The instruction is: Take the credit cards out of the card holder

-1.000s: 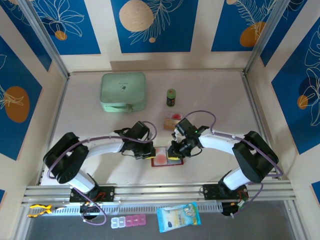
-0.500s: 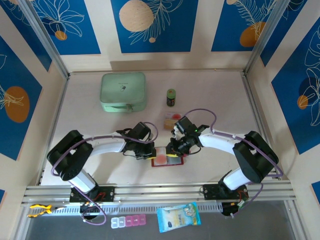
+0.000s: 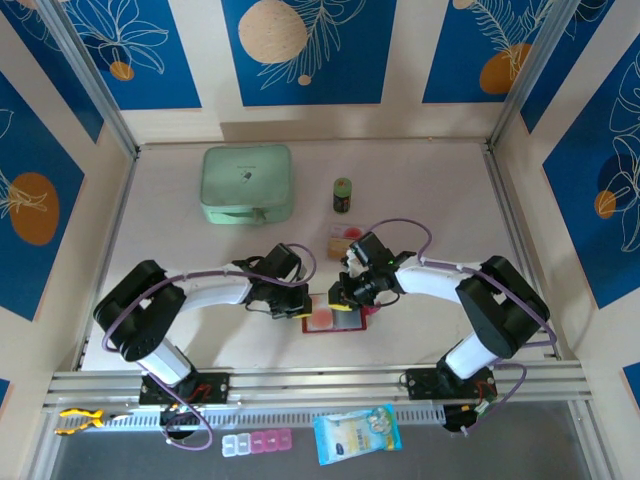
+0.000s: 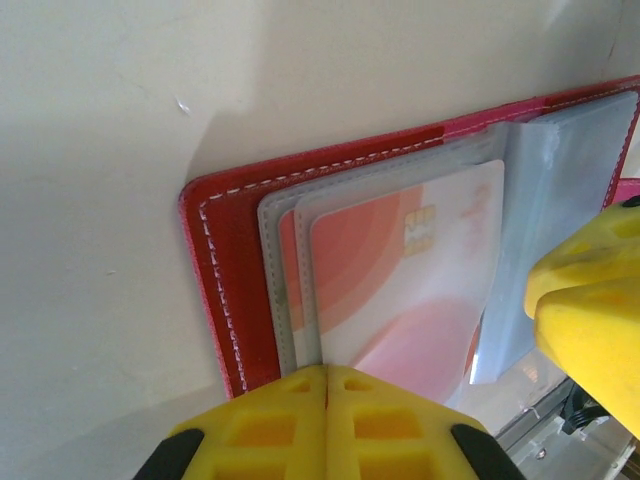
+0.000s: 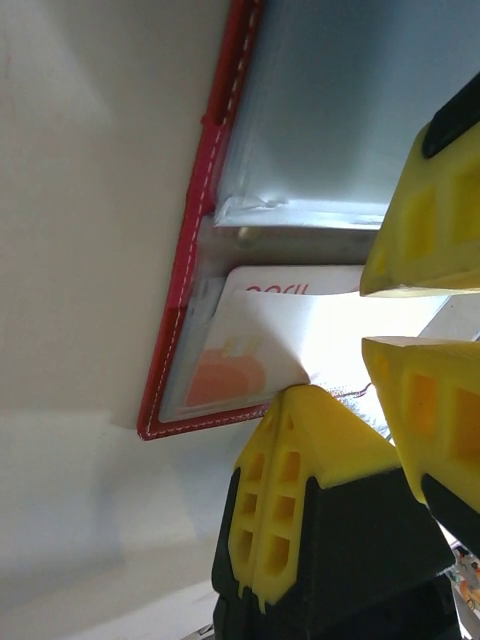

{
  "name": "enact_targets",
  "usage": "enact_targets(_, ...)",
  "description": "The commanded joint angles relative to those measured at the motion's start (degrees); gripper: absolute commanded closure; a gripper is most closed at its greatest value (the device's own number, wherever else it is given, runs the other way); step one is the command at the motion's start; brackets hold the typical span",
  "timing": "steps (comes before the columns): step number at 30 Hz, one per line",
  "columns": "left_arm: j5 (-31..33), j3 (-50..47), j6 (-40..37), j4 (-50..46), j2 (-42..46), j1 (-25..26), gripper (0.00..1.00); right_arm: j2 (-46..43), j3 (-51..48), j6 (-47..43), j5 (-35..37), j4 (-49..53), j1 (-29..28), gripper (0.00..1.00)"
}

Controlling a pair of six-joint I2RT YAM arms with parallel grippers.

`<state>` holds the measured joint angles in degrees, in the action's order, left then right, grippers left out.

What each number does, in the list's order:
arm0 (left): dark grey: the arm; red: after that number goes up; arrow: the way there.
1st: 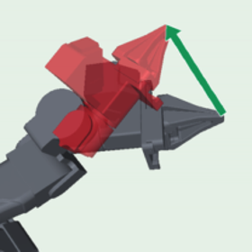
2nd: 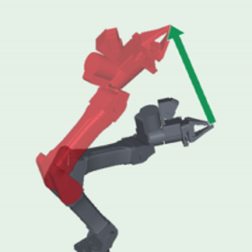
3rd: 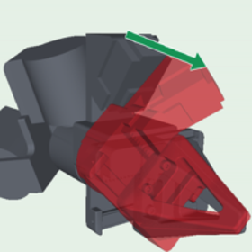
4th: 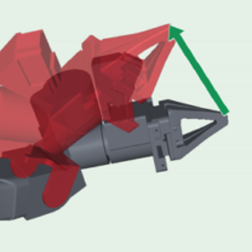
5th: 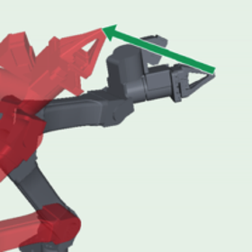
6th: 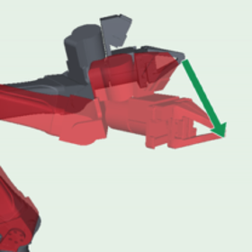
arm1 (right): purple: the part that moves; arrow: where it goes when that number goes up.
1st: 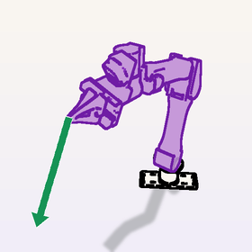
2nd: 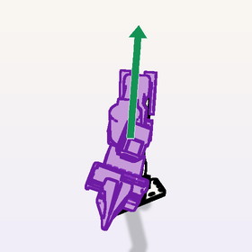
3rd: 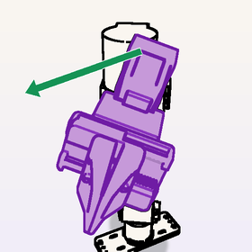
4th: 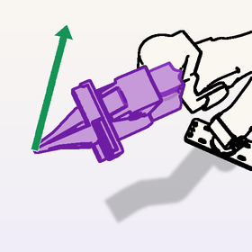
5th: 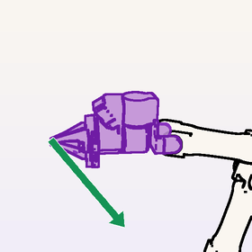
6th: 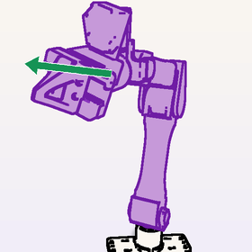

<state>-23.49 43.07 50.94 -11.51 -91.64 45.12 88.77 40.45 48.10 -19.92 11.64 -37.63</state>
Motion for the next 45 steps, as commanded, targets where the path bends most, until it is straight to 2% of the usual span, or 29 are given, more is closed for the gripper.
enact_targets(1,2.6,0.8,-1.4,-3.5,-0.7,-0.6,0.95,0.4,-0.5,-0.2,-0.5,0.9,0.2,0.83)
enact_targets(45,2.3,0.9,-1.2,-4.2,-1.4,-0.6,0.96,4.5,-1.7,-1.6,-5.1,-3.3,-0.7,0.87)
